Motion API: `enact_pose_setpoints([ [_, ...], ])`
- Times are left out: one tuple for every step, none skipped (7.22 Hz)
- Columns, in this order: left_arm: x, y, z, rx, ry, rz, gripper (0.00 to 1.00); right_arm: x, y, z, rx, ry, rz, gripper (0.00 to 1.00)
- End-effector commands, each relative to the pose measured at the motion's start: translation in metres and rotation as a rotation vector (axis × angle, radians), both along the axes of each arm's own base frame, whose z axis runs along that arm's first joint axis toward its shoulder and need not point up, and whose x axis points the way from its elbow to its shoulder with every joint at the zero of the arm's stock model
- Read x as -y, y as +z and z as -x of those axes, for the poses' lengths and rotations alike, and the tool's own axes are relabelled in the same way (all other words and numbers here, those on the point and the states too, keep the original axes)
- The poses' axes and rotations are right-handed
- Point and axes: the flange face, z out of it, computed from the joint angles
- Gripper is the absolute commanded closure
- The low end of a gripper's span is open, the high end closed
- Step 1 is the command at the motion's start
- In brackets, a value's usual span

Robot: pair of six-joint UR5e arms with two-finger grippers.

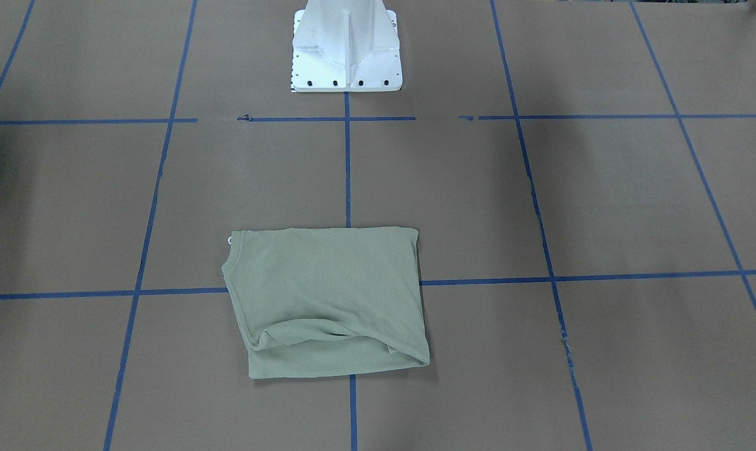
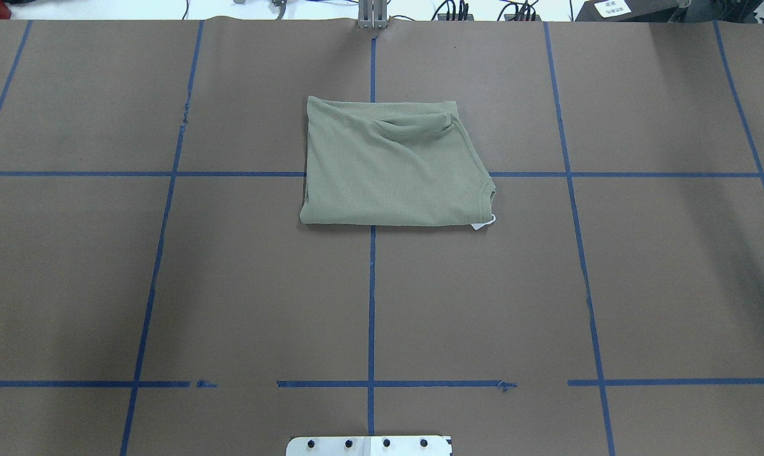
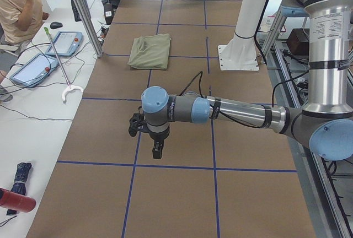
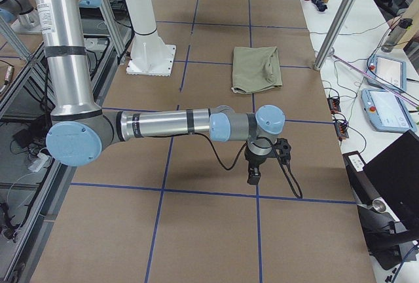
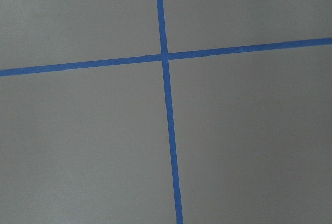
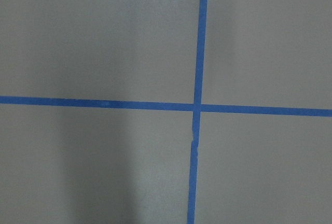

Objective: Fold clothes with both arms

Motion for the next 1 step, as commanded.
enact_pose_setpoints([
  [0.0014,-0.0225,0.0001,-0.004,-0.002,-0.042,0.0,0.0,0.0012,0.0001,-0.001,-0.001,0.002,0.0],
])
